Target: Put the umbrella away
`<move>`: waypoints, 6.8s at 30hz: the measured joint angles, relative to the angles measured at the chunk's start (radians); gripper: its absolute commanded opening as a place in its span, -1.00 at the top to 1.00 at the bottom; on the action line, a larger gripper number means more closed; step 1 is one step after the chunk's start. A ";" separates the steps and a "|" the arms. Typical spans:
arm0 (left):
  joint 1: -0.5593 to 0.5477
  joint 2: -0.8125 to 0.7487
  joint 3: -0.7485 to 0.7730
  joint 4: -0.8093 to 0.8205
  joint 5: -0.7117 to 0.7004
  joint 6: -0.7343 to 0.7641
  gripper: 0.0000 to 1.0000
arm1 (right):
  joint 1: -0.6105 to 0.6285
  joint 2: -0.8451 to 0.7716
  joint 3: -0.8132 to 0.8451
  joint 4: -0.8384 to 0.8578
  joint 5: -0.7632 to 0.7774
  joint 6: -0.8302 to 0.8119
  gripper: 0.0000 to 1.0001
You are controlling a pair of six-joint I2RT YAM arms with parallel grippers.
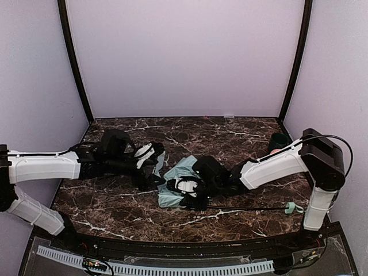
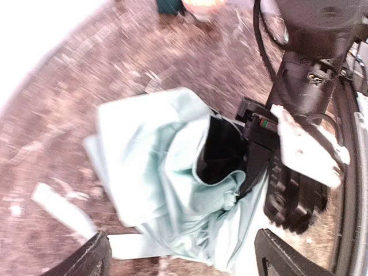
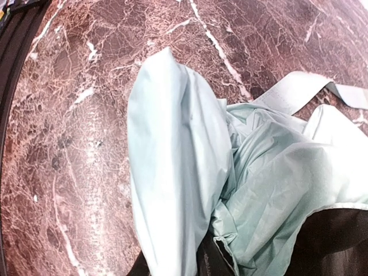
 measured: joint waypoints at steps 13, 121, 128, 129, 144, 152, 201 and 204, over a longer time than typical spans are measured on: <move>-0.042 -0.373 -0.144 0.124 -0.114 0.046 -0.60 | -0.106 0.084 0.130 -0.159 -0.270 0.161 0.83; -0.089 0.671 0.510 -0.687 0.386 0.232 -0.07 | 0.208 -0.068 -0.134 0.077 0.388 -0.051 0.58; -0.094 0.530 0.412 -0.584 0.294 0.111 -0.42 | 0.166 -0.064 -0.114 0.091 0.320 -0.015 0.64; -0.094 0.487 0.377 -0.553 0.264 0.095 -0.44 | 0.154 -0.064 -0.110 0.097 0.303 0.000 0.65; -0.155 -0.169 -0.069 0.005 -0.060 0.024 -0.38 | -0.094 0.011 0.006 0.023 -0.182 0.200 0.76; -0.293 -0.025 -0.073 0.060 -0.238 0.206 -0.52 | -0.175 0.074 0.059 -0.002 -0.409 0.291 0.75; -0.270 0.091 -0.124 0.153 -0.116 0.397 -0.59 | -0.241 0.190 0.201 -0.154 -0.610 0.329 0.74; -0.260 0.053 -0.173 0.189 -0.113 0.394 -0.59 | -0.243 0.192 0.202 -0.154 -0.614 0.330 0.75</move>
